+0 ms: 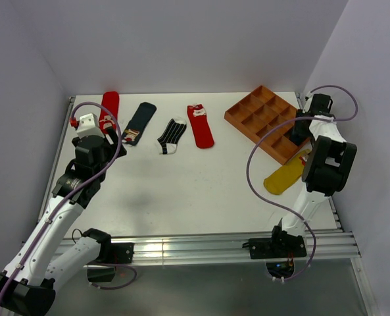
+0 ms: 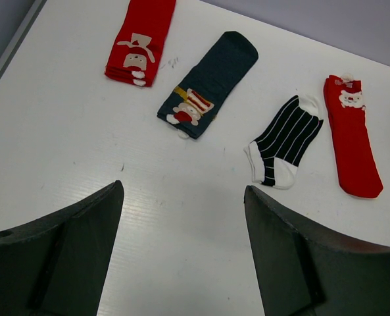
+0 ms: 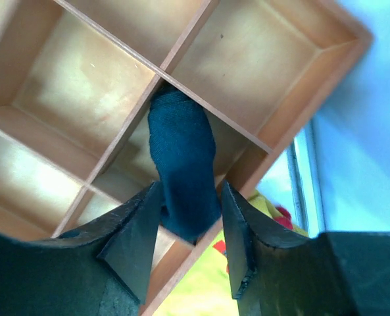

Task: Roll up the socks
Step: Place the sock in the storage box.

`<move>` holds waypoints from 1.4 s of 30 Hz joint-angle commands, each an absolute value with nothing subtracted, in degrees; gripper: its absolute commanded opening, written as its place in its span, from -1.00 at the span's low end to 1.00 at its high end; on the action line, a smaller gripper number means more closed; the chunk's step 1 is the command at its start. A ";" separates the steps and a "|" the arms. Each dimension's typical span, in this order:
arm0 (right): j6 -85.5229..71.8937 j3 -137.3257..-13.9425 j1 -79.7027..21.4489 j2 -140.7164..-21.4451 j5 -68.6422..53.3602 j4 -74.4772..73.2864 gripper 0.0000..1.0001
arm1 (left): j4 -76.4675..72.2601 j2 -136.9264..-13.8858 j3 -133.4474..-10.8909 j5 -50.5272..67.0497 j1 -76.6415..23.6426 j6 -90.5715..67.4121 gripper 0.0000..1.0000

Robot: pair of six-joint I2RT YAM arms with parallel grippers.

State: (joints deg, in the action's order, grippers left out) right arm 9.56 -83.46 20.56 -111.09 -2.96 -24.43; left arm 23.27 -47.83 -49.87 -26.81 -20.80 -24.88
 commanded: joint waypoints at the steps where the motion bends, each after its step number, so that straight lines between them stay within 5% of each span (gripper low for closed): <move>1: 6.51 -81.31 21.18 -105.21 -2.02 -20.22 -0.04 | 21.97 -47.37 -49.83 -25.84 -20.48 -24.61 0.58; 17: 3.16 -73.65 21.36 -110.12 1.32 -19.68 -0.71 | 21.88 -46.93 -49.75 -25.58 -20.48 -24.70 0.58; 25: 1.41 -79.89 21.27 -110.32 1.32 -23.03 -0.64 | 21.80 -47.02 -49.75 -25.40 -20.48 -24.70 0.58; 34: -5.35 -79.45 18.90 -94.51 3.17 -20.13 -0.24 | 21.97 -47.02 -49.83 -25.40 -20.22 -25.58 0.60; 42: -7.20 -85.08 4.32 -91.58 3.17 -21.36 -0.17 | 22.50 -47.55 -49.92 -27.33 -18.72 -27.33 0.62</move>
